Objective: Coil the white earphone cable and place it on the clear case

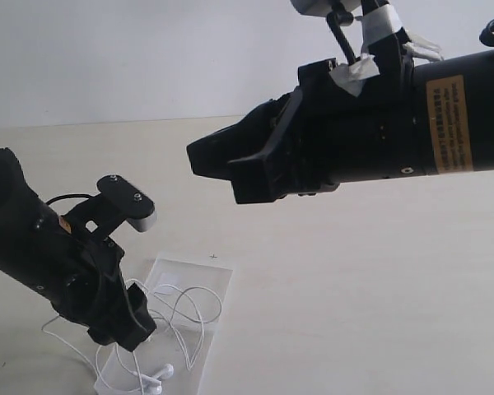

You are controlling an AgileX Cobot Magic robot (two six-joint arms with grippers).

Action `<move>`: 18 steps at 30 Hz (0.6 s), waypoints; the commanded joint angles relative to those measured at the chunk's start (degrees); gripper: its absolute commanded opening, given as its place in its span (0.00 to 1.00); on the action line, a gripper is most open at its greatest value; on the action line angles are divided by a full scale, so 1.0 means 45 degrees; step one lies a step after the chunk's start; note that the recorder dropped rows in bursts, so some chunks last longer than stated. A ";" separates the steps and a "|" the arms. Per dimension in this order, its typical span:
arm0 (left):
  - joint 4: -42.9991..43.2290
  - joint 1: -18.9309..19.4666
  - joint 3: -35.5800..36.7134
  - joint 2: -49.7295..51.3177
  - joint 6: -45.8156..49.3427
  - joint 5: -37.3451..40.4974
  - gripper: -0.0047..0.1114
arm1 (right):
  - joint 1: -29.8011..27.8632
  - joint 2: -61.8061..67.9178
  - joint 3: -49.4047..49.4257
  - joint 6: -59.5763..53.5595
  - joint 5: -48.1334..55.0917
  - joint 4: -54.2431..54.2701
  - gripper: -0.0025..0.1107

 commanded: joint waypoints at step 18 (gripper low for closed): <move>0.2125 -0.1723 -0.1228 0.0017 -0.1292 0.0870 0.55 | -0.0046 0.0422 0.0013 -0.0011 -0.0054 -0.0011 0.25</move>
